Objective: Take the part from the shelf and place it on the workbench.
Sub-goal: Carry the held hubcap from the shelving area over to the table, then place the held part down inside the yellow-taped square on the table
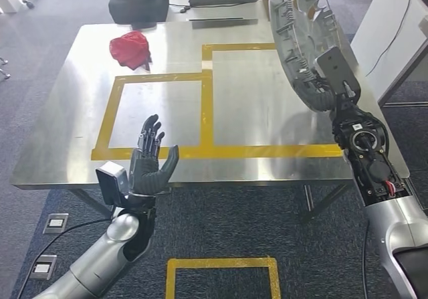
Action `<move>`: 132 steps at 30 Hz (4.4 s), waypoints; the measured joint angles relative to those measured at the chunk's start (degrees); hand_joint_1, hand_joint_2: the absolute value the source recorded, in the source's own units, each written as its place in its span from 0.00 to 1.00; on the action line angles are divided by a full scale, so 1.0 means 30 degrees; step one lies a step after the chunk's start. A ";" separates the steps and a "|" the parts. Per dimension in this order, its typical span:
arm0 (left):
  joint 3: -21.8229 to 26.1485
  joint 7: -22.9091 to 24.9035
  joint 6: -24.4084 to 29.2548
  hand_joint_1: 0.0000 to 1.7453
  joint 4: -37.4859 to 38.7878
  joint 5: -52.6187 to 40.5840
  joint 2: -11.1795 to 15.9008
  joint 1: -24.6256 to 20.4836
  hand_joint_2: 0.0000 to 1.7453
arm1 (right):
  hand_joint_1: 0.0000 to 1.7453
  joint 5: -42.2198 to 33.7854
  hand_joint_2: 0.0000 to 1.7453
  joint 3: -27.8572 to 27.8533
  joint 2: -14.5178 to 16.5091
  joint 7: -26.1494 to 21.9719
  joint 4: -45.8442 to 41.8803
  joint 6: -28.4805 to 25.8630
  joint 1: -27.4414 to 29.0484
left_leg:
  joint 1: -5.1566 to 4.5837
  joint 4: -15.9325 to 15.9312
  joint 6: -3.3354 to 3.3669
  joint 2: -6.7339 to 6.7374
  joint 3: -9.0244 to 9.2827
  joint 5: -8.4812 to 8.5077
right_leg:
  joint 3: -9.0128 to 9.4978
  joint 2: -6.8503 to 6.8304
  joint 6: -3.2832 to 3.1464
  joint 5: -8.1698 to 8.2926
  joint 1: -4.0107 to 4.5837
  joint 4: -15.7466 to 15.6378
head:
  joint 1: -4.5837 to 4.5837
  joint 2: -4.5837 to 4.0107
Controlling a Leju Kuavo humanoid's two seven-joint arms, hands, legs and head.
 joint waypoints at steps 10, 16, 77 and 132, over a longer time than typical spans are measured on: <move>0.0002 -0.0034 0.0116 0.00 0.0058 -0.0038 0.0000 0.0023 1.00 | 1.00 0.0253 1.00 0.0169 0.0171 -0.0528 0.1261 -0.0042 -0.0526 | -0.0016 0.0056 -0.0081 -0.0005 -0.0010 0.0064 | 0.0030 -0.0016 -0.0089 0.0084 -0.0019 -0.0001 | -0.0057 -0.0003; 0.0000 -0.0035 0.0217 0.00 0.0058 -0.0060 -0.0007 0.0015 1.00 | 1.00 0.0574 1.00 0.0397 0.0430 -0.0835 0.2059 -0.0027 -0.0842 | -0.0053 0.0097 -0.0073 -0.0003 -0.0016 0.0060 | 0.0053 -0.0022 -0.0085 0.0086 -0.0032 -0.0007 | -0.0057 0.0000; -0.0004 -0.0160 -0.0490 0.00 0.0180 0.0175 -0.0862 -0.0304 1.00 | 1.00 0.3432 1.00 0.2381 0.3421 -0.1222 0.9477 -0.0696 -0.2467 | -0.0067 0.0127 -0.0058 -0.0001 -0.0033 0.0058 | 0.0075 -0.0027 -0.0056 0.0106 -0.0050 -0.0054 | -0.0073 -0.0005; -0.0011 0.0388 0.0737 0.00 -0.0413 0.0193 -0.0301 0.0645 0.00 | 0.00 -0.2814 0.00 0.0490 0.3104 -0.0417 0.4927 0.0776 -0.0151 | -0.0066 0.0128 -0.0044 0.0017 -0.0025 0.0049 | 0.0094 -0.0005 -0.0042 0.0115 -0.0048 -0.0109 | -0.0088 -0.0003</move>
